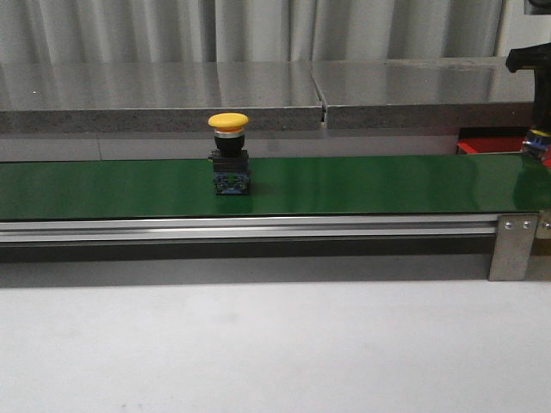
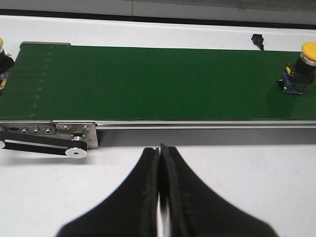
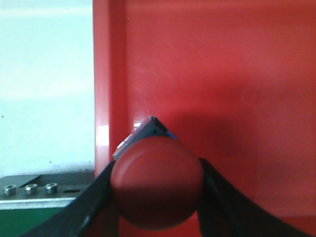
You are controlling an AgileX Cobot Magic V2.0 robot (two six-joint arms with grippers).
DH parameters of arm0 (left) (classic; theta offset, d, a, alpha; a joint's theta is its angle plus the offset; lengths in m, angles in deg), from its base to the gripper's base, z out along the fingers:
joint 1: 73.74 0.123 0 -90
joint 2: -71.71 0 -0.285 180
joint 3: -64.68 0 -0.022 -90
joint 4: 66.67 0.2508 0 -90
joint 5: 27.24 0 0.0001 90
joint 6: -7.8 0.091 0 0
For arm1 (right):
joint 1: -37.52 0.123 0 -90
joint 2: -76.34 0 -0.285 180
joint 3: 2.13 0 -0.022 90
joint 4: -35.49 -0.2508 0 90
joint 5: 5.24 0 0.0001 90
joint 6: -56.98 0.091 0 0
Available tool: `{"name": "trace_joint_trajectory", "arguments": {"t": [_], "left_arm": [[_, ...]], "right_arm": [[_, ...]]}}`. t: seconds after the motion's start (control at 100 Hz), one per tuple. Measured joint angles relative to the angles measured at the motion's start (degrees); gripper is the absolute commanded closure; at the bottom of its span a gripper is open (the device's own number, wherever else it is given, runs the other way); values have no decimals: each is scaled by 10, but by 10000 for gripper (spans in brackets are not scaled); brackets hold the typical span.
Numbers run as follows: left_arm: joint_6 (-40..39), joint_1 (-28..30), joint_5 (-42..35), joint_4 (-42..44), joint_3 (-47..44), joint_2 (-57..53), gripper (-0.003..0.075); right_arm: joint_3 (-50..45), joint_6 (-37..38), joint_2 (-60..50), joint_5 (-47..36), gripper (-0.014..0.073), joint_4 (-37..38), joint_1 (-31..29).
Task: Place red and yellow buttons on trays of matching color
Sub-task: 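Lower the red button into the red tray and open the right gripper, then grasp the yellow button on the belt with the right gripper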
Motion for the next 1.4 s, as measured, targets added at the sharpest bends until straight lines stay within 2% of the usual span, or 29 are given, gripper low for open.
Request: {"name": "trace_joint_trajectory", "arguments": {"t": [0.25, 0.32, 0.39, 0.51, 0.56, 0.61, 0.84, 1.07, 1.4], "left_arm": [[0, 0, 0, 0, 0, 0, 739], [0, 0, 0, 0, 0, 0, 739], [0, 0, 0, 0, 0, 0, 739], [0, 0, 0, 0, 0, 0, 739], [0, 0, 0, 0, 0, 0, 739], [0, 0, 0, 0, 0, 0, 739], [0, 0, 0, 0, 0, 0, 739], [0, 0, 0, 0, 0, 0, 739], [0, 0, 0, 0, 0, 0, 739]], "right_arm": [[5, 0, 41, -18, 503, 0, 0], [5, 0, 45, -21, 479, 0, 0], [5, 0, 49, -22, 391, 0, 0], [7, 0, 50, -26, 127, 0, 0], [6, 0, 50, -29, 59, 0, 0], [6, 0, 50, -31, 30, 0, 0], [6, 0, 47, -32, 34, 0, 0], [6, 0, -1, -23, 34, 0, 3], [-21, -6, -94, 3, 34, 1, 71]]}}
